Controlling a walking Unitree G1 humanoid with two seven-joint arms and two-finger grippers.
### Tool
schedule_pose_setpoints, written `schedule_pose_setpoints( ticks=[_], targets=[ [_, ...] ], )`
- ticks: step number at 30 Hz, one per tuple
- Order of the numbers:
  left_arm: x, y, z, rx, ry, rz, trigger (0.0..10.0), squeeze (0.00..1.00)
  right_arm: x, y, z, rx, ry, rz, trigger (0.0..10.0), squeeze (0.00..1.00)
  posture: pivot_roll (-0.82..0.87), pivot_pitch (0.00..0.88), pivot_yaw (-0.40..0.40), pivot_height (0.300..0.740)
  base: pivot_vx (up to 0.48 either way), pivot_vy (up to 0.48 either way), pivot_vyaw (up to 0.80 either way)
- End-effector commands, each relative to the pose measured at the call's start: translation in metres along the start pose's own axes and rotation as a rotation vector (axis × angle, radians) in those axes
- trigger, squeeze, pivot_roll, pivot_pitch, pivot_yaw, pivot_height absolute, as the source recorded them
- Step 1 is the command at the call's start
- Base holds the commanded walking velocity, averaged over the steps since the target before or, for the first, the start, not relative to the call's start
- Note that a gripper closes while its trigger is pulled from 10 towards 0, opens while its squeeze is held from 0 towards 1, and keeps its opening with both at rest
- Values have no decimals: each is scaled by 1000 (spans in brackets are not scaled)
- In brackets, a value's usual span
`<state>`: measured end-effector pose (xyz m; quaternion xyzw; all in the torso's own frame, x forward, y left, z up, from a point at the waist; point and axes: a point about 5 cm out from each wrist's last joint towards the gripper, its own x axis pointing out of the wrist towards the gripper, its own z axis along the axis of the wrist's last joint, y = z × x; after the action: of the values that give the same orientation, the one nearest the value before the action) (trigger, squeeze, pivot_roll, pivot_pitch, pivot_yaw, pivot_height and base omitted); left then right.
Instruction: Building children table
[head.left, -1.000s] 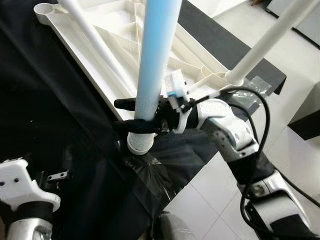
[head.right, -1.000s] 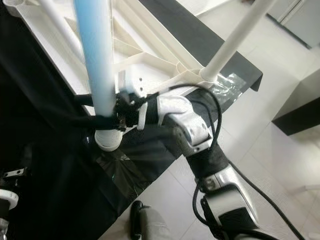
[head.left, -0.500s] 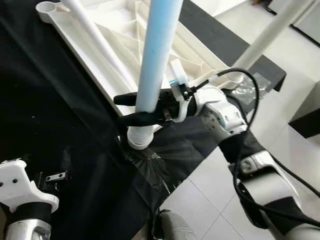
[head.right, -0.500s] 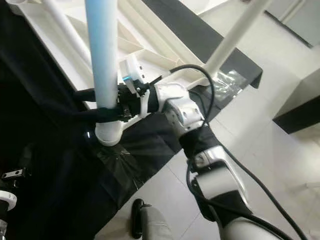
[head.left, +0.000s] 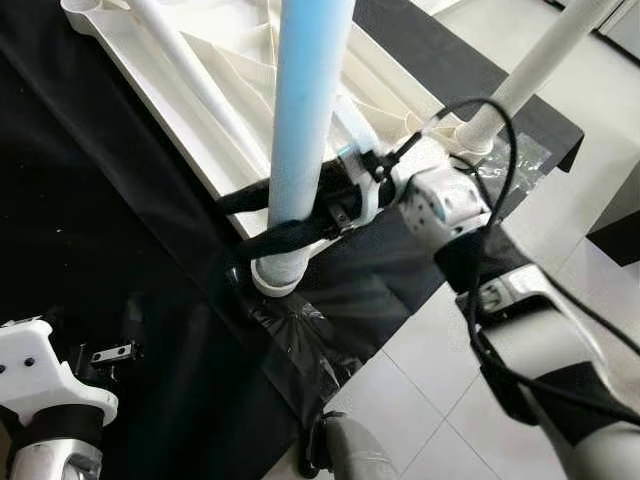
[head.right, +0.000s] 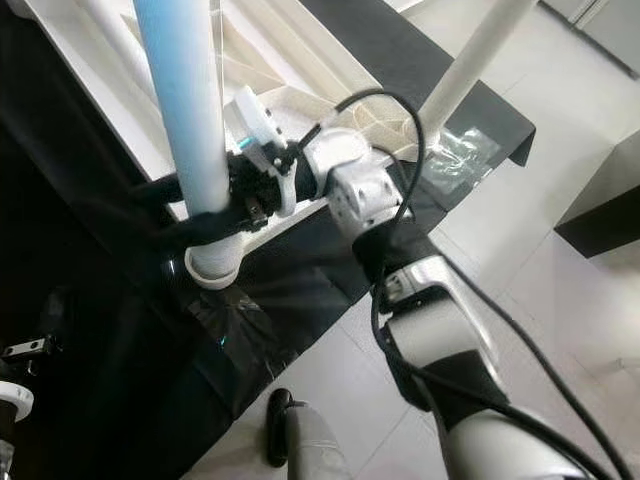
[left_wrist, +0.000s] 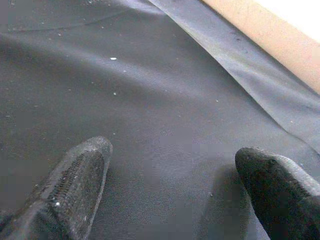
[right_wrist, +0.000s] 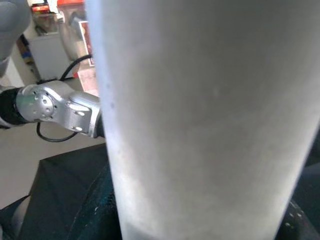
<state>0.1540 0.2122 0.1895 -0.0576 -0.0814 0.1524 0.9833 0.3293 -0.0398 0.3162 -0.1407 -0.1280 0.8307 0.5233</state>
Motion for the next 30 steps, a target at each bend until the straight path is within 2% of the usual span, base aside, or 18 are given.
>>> schedule_pose_setpoints(
  ticks=[1,4,8,9,13,18,21,30],
  targets=[
    [-4,2,-1,2,20,7,10000,0,-2,0,5,-17,-10,19,10000,0,22,374,-183,740,0,0,0],
    [-4,2,-2,0,22,7,10000,0,-1,-3,8,-27,5,27,10000,0,22,375,-183,740,0,0,0],
    [-5,2,-2,0,22,6,10000,0,4,-1,2,-23,19,48,10000,0,22,374,-187,740,0,0,0],
    [-5,2,-1,0,22,6,10000,0,13,4,-8,-4,16,79,10000,0,26,378,-185,740,0,0,0],
    [-6,2,-1,1,23,5,10000,0,20,8,-16,13,19,112,10000,0,30,381,-185,740,0,0,0],
    [-7,2,-1,1,24,4,10000,0,22,10,-19,17,22,127,10000,0,33,382,-185,740,0,0,0],
    [-13,1,2,7,31,4,10000,0,28,11,-21,8,38,160,10000,0,50,399,-191,740,0,0,0],
    [-25,2,8,15,41,14,10000,0,32,11,-20,-22,92,204,10000,0,70,443,-205,740,0,0,0]
  ],
)
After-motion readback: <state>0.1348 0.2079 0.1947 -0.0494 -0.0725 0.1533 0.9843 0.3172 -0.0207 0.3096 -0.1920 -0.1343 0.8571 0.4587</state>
